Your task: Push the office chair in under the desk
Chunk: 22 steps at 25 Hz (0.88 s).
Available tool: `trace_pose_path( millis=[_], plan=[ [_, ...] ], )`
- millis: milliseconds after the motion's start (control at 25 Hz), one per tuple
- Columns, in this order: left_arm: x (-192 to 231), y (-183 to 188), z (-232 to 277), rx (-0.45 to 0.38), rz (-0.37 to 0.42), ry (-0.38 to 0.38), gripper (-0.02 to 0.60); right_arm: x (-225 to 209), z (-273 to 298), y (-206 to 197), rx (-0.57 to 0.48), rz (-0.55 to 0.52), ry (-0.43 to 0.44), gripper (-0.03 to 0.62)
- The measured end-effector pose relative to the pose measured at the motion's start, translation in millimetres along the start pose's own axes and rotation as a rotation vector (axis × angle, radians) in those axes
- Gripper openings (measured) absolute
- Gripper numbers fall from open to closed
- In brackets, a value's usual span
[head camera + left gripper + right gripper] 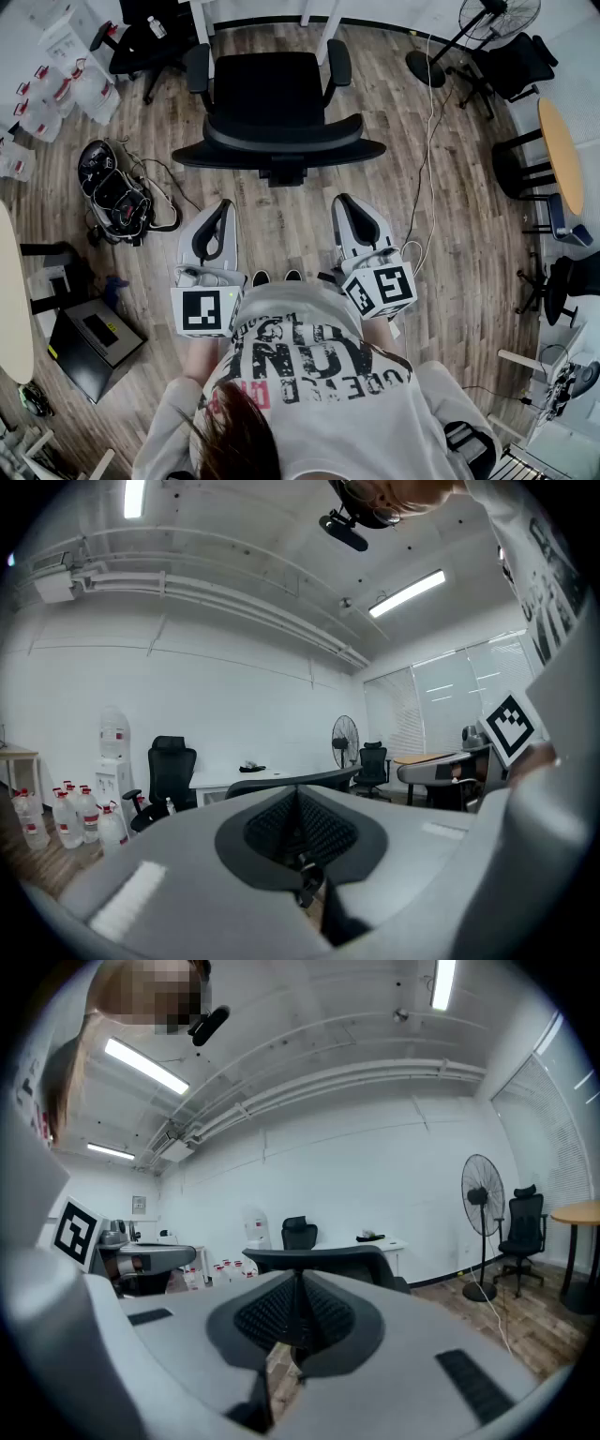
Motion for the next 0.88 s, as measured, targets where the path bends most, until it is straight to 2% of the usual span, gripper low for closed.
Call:
trace_pose_path(
  millis=[640,880],
  plan=[
    [-19.9,2.7,-3.3,-0.003,0.025,0.002,0.012,-14.1,-18.0,1.4,-0.014,0.009,0.013,0.035],
    [-36.3,3.0,-6.9,-0.022,-0.006,0.012,0.012,-24.8,-34.3,4.9,-0.076,0.044,0.082,0.035]
  ],
)
Point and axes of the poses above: the fingertips, and each gripper's own axes: z forward along the fingers, x to its left, y out of its top, the point moved 7 cm from there along -z, backward along the fingers, and after that the axes turned 5 degrees about x, right-handed, at the moved point
